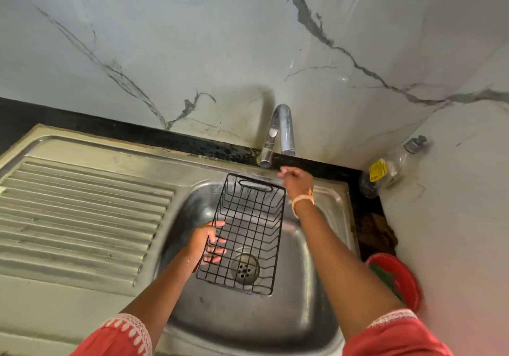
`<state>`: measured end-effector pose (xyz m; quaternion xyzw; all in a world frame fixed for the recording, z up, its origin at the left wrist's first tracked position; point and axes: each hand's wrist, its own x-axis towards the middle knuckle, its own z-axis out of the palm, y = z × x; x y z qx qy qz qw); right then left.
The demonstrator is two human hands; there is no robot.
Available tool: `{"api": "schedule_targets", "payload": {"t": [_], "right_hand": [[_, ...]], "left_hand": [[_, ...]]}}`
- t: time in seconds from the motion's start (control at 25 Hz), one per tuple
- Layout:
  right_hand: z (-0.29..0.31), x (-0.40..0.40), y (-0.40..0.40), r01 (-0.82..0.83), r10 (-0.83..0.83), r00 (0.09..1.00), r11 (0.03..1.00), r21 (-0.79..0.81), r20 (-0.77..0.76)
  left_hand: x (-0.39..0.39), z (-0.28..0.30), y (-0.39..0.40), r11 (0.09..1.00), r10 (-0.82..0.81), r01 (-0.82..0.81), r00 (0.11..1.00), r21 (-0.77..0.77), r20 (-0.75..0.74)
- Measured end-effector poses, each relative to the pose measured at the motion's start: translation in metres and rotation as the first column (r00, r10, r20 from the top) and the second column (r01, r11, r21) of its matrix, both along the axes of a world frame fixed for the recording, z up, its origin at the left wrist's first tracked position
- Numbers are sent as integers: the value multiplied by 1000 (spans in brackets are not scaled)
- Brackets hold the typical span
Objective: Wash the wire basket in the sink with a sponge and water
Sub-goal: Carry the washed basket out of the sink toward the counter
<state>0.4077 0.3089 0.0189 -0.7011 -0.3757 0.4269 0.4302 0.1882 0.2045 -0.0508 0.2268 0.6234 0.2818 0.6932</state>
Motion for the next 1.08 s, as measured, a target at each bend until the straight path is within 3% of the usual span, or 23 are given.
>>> {"api": "schedule_targets", "payload": {"t": [0.04, 0.08, 0.12, 0.2, 0.28, 0.44, 0.68, 0.84, 1.08], "right_hand": [[-7, 2, -18, 61, -56, 985, 998, -29, 165], [-13, 4, -38, 84, -60, 970, 992, -94, 237], [-20, 5, -60, 58, -21, 982, 979, -196, 186], [-22, 4, -100, -65, 0, 987, 913, -403, -159], [-17, 3, -130, -221, -3, 897, 864, -453, -442], [-19, 5, -156, -282, -32, 805, 858, -429, -592], [1, 9, -170, -220, -76, 858, 839, -498, -508], [22, 8, -182, -224, -49, 888, 822, -523, -457], [52, 5, -204, -326, 29, 848, 816, -478, -529]], "left_hand": [[3, 5, -4, 1000, 20, -20, 1000, 1, 13], [5, 10, -9, 999, 36, -37, 999, 9, 24], [7, 14, -15, 998, 49, -50, 998, 24, 33], [11, 20, -27, 996, 68, -72, 996, 61, 61], [15, 25, -38, 992, 92, -99, 992, 78, 88], [17, 33, -52, 989, 91, -103, 989, 108, 114], [21, 56, -60, 992, 71, -81, 992, 95, 103], [20, 67, -70, 985, 1, -21, 993, 173, 117], [13, 84, -69, 992, -100, 91, 988, 85, 119]]}}
